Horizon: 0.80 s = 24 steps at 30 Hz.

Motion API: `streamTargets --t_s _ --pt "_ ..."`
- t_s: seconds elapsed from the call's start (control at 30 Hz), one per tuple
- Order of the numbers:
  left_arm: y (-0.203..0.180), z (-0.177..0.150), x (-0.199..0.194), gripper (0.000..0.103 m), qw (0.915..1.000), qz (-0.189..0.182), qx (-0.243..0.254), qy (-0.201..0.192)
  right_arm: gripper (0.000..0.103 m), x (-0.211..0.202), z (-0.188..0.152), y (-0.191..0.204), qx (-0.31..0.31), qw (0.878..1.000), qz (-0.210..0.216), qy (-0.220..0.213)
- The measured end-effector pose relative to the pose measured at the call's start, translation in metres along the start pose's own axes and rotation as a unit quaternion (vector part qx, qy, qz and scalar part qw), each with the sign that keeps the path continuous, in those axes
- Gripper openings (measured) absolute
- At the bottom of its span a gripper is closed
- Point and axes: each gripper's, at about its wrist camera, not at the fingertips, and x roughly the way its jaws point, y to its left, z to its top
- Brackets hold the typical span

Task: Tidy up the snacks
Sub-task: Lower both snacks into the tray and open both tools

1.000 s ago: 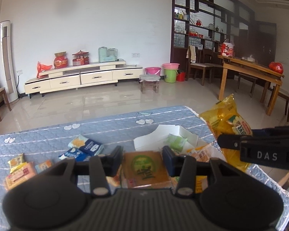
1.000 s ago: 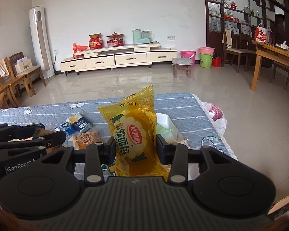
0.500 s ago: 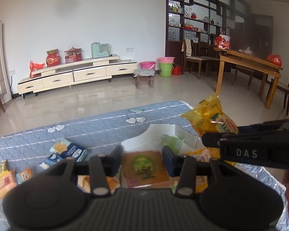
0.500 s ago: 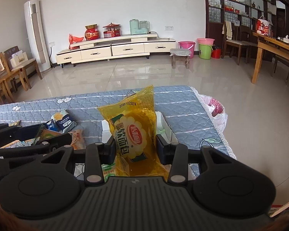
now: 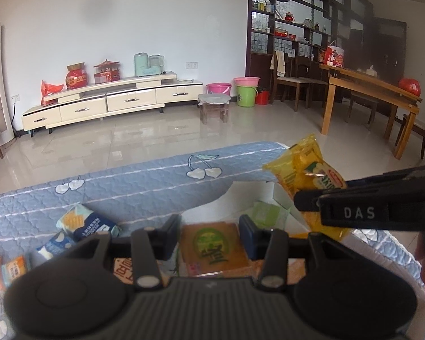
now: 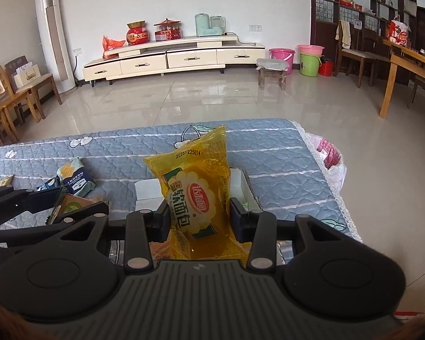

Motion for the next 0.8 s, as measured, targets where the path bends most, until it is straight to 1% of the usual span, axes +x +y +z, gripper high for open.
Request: streamTargets --t_s 0.4,0.43,0.47,0.5,0.53,0.63,0.8 --pt "0.001 0.000 0.026 0.044 0.9999 -0.008 -0.010 0.009 0.051 0.041 0.014 -0.003 0.008 1.000 0.010 0.016" --pt "0.001 0.001 0.027 0.045 0.9998 -0.009 -0.012 0.009 0.055 0.043 0.015 -0.003 0.011 1.000 0.010 0.012" --pt "0.002 0.001 0.029 0.045 0.9998 -0.010 -0.013 0.009 0.065 0.044 0.015 -0.005 0.016 1.000 0.008 0.006" --pt "0.002 0.001 0.030 0.045 0.9998 -0.011 -0.015 0.010 0.088 0.043 0.014 -0.007 0.021 1.000 0.012 0.000" --pt "0.002 0.001 0.032 0.045 0.9997 -0.013 -0.015 0.011 0.091 0.042 0.014 -0.009 0.027 0.999 0.017 -0.005" --pt "-0.001 -0.001 0.037 0.045 0.9998 -0.014 -0.010 0.013 0.091 0.034 0.011 -0.013 0.031 0.999 0.019 -0.013" --pt "-0.003 -0.002 0.045 0.045 0.9992 -0.026 -0.022 0.018 0.091 0.010 0.007 -0.025 0.046 0.998 0.020 -0.039"
